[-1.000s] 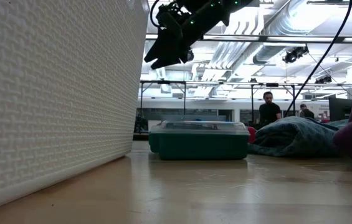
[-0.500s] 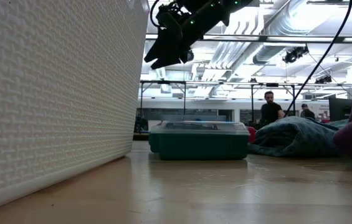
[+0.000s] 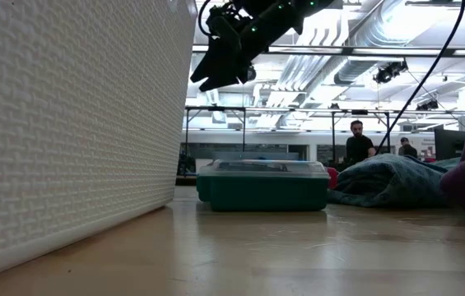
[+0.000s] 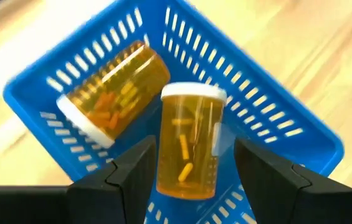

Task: Pick & place medical supplies in basket/bin
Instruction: Put the transparent pill bottle into the blue bin

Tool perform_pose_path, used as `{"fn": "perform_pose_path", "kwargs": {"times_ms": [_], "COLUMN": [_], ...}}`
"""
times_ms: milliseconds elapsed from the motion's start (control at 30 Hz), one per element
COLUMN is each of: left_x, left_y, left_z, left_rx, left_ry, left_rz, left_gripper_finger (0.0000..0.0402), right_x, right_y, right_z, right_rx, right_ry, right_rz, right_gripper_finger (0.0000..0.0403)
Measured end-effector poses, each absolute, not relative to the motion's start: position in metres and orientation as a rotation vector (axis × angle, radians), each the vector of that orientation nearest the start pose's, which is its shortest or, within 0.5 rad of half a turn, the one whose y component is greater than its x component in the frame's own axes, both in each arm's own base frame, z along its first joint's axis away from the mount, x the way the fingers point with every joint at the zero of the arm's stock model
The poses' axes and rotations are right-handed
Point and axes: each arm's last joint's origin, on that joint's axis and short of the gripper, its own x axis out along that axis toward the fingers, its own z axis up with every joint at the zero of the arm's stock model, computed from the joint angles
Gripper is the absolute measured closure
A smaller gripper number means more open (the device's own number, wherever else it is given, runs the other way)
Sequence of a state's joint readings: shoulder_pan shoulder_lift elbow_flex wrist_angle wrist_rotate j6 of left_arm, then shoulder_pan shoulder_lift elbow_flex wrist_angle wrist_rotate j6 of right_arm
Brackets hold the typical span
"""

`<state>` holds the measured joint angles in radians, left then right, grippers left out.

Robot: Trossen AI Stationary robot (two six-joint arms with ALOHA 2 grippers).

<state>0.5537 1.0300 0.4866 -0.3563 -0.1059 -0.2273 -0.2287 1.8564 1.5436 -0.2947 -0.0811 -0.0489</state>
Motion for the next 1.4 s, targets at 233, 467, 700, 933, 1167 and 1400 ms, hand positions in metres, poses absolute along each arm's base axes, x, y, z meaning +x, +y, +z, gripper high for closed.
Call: {"fn": "perform_pose_path", "kwargs": {"times_ms": [233, 467, 700, 933, 1167, 1400], "left_x": [0.156, 0.152, 0.159, 0.161, 0.160, 0.160], "left_y": [0.099, 0.088, 0.076, 0.076, 0.077, 0.077], "left_z": [0.214, 0.241, 0.249, 0.254, 0.254, 0.254], "left_rx": [-0.174, 0.044, 0.166, 0.202, 0.167, 0.119], "left_ry": [0.624, 0.456, 0.386, 0.340, 0.332, 0.321], "left_rz": [0.633, 0.553, 0.372, 0.354, 0.366, 0.374], "left_gripper_finger": [0.0192, 0.0192, 0.0192, 0.0192, 0.0192, 0.0192], "right_x": [0.415, 0.415, 0.415, 0.415, 0.415, 0.415], "right_y": [-0.094, -0.094, -0.094, -0.094, -0.094, -0.094], "right_z": [0.283, 0.284, 0.283, 0.283, 0.283, 0.283], "right_rx": [0.047, 0.047, 0.047, 0.046, 0.046, 0.046], "right_ry": [0.604, 0.604, 0.604, 0.604, 0.604, 0.604], "right_rz": [-0.128, -0.128, -0.128, -0.128, -0.128, -0.128], "right_gripper_finger": [0.0141, 0.0141, 0.0141, 0.0141, 0.0141, 0.0141]}}
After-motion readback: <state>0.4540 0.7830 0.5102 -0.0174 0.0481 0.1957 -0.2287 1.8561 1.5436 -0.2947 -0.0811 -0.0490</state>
